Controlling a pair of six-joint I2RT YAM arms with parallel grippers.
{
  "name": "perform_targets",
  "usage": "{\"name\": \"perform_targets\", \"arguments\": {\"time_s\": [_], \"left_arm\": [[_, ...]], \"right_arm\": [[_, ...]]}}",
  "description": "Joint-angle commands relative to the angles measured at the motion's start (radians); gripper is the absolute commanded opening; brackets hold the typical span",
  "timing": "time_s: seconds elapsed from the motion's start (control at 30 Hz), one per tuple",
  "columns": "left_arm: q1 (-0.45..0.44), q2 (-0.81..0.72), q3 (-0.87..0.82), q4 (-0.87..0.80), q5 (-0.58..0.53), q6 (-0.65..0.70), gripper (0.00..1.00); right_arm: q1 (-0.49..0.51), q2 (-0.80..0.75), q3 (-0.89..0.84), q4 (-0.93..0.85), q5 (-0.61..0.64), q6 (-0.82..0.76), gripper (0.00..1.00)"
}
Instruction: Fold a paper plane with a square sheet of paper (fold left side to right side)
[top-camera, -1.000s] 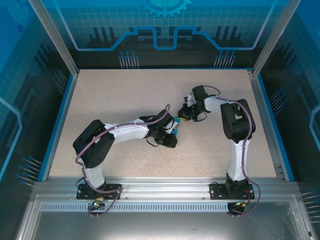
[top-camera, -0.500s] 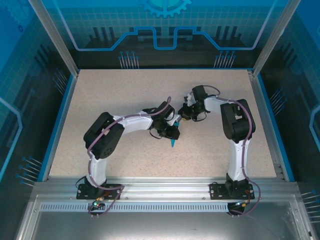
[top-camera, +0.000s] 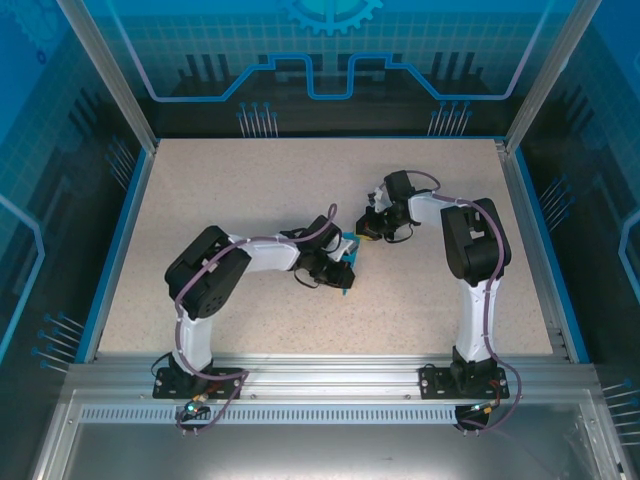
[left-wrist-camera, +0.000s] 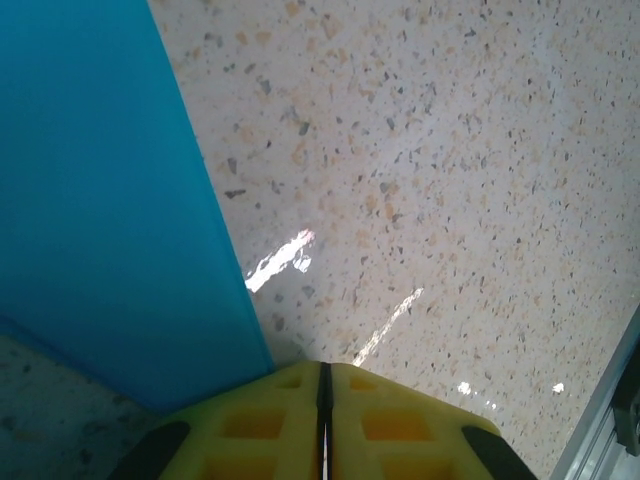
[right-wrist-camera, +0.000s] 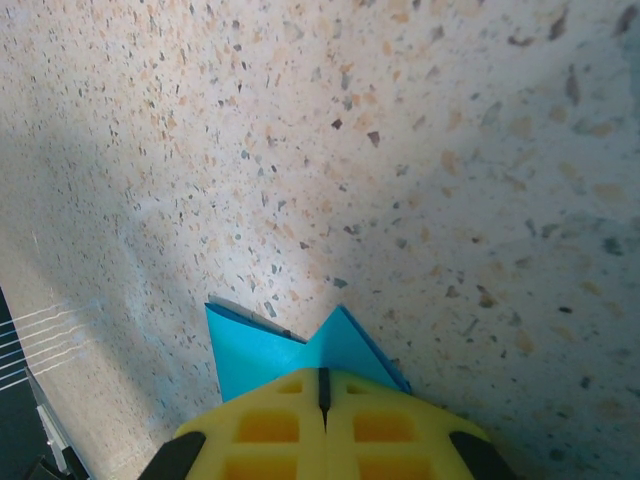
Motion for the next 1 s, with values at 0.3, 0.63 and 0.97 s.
{"name": "perform_targets", "arguments": {"time_s": [0.3,0.63,0.97], "left_arm": [[-0.089,-0.047,-0.151,-0.120,0.045,0.006,0.12],[-0.105,-0.189,-0.198,-0.108,0.075,0.012,0.16],[-0.109,-0.396,-0.217,-0.129,-0.090,0.010,0.28]], "right_arm": [[0.003,0.058,0.005,-0.039,0.097,-0.022,0.00],[0.009,0.021,0.043,-0.053,0.080,-0.040,0.00],[0.010,-0.127,0.074,-0.116,0.113,-0.089,0.20]]}}
